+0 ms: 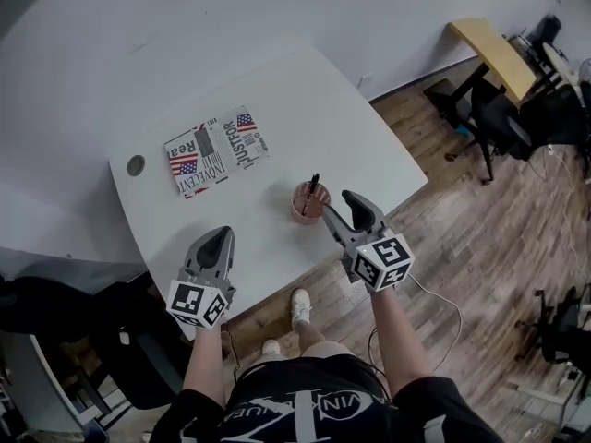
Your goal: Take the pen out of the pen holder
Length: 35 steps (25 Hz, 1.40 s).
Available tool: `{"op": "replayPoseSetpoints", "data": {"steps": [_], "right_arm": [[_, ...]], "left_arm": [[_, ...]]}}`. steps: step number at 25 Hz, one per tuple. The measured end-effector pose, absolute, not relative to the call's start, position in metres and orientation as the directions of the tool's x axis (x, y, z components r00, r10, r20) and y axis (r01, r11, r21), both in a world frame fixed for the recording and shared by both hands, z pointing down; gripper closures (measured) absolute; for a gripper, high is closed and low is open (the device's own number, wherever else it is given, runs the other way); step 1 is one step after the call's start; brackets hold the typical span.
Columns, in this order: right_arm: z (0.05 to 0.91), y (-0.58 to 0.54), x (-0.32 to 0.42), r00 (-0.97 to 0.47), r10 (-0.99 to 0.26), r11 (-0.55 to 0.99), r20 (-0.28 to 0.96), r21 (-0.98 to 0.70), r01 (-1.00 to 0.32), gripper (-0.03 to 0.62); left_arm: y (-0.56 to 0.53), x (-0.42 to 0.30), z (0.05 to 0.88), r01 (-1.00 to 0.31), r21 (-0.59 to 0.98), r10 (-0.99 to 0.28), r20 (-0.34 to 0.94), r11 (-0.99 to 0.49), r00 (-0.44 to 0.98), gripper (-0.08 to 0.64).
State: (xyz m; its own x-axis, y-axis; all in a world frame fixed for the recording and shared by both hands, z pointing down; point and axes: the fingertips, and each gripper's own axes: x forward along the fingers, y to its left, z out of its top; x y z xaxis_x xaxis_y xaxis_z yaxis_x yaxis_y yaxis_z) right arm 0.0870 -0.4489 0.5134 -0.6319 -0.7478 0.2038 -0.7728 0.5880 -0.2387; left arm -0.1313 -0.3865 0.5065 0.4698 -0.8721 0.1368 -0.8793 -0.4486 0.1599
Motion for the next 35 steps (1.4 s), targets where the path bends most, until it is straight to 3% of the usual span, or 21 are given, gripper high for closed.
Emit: {"op": "replayPoseSetpoints", "data": {"steps": [17,29,35], "right_arm": [[0.537,-0.501,0.049,-0.759,-0.570,0.744,0.314,-0.193,-0.639,0.378],[0.542,-0.503,0.042,-0.778,-0.539,0.763,0.322,-0.206,-0.613,0.503],[0.540,-0.501,0.046,-0.764,-0.570,0.742,0.302,-0.211,-0.637,0.511]], "left_arm": [[-0.424,-0.129,0.526,-0.904,0.180,-0.890,0.183,-0.388,0.418,0.546],[-0.422,-0.130,0.537,-0.907,0.192,-0.890,0.196,-0.376,0.411,0.546],[-0.416,-0.133,0.536,-0.909,0.198,-0.892,0.203,-0.367,0.404,0.546]]}}
